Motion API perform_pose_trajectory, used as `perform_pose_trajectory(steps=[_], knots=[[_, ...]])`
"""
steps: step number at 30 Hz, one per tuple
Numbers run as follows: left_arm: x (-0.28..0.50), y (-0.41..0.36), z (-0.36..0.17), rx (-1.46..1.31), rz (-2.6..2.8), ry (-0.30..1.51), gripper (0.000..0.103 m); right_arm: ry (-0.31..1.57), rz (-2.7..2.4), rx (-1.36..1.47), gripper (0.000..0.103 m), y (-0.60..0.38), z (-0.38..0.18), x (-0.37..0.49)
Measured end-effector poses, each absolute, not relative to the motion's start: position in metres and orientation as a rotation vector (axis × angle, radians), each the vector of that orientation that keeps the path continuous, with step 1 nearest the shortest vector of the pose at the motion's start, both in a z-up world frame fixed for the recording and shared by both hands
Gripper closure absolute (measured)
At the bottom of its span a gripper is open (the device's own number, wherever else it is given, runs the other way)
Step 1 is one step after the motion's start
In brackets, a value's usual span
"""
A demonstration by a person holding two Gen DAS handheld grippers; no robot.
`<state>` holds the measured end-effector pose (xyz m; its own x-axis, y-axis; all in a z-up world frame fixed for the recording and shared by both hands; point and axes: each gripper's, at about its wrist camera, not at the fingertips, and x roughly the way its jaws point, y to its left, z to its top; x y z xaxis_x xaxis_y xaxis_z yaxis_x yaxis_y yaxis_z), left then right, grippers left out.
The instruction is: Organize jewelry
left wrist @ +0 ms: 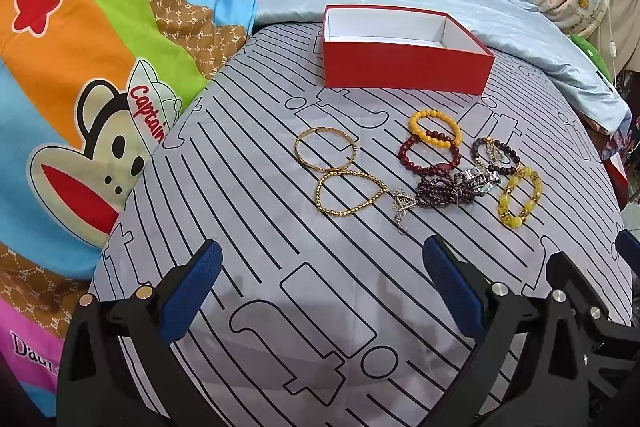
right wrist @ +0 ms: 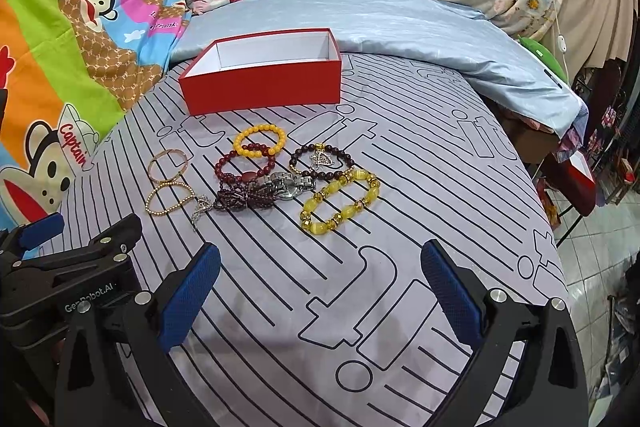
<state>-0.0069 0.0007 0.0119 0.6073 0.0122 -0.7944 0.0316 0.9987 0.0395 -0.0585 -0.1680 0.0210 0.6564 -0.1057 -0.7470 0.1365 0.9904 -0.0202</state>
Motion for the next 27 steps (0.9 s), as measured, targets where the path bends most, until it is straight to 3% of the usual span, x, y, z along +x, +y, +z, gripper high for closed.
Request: perform_pose_trajectory(steps=[27], knots=[[-0.0082, 0.0024, 0.0105, 0.049, -0.006, 0.925, 0.007, 0.848, -0.137, 0.045, 0.007, -0.1673, 0.0196, -0.0586]])
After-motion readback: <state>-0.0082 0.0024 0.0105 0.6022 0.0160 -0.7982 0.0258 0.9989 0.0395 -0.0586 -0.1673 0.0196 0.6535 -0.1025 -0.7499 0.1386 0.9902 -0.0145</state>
